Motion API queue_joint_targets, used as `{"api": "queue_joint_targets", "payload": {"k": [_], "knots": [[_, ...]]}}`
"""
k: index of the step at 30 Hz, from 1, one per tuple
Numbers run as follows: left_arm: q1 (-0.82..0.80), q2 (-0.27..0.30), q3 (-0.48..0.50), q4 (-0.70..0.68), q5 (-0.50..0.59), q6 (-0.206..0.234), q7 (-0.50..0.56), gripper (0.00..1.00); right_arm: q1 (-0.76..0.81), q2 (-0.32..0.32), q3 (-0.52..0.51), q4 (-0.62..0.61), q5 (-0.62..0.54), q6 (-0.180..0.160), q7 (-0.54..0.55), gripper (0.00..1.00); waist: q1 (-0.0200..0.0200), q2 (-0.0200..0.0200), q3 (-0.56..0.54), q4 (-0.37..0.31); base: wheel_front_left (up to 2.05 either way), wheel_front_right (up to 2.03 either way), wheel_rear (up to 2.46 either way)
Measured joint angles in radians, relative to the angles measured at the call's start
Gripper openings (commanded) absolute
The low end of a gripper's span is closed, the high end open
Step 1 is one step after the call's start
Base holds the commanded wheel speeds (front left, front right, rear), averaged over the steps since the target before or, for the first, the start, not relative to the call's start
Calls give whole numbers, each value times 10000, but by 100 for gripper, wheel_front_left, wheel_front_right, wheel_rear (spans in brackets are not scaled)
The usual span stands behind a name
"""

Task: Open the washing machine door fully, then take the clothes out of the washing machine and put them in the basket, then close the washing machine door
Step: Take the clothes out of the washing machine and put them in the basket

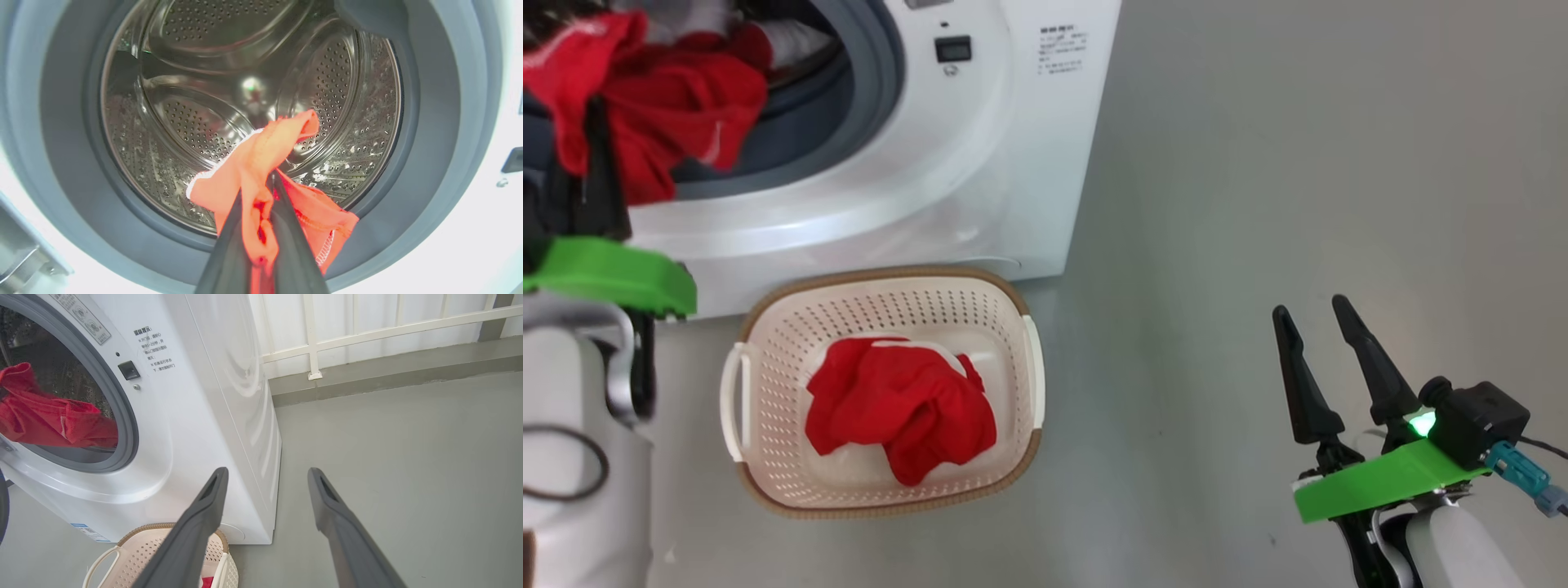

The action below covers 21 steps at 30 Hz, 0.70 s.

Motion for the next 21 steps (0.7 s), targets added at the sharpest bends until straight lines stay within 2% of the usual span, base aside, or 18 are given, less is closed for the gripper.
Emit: {"api": "queue_joint_targets", "payload": {"k": [13, 21], "knots": [[2317, -882, 798, -2376, 84, -451, 2, 0, 530, 6, -198, 59, -36, 0, 0, 100, 0, 0, -788, 307, 0, 0, 0], [3085, -1243, 1012, -4017, 98, -619, 0, 0, 716, 12, -265, 38, -79, 0, 0, 100, 0, 0, -968, 466, 0, 0, 0]]}}
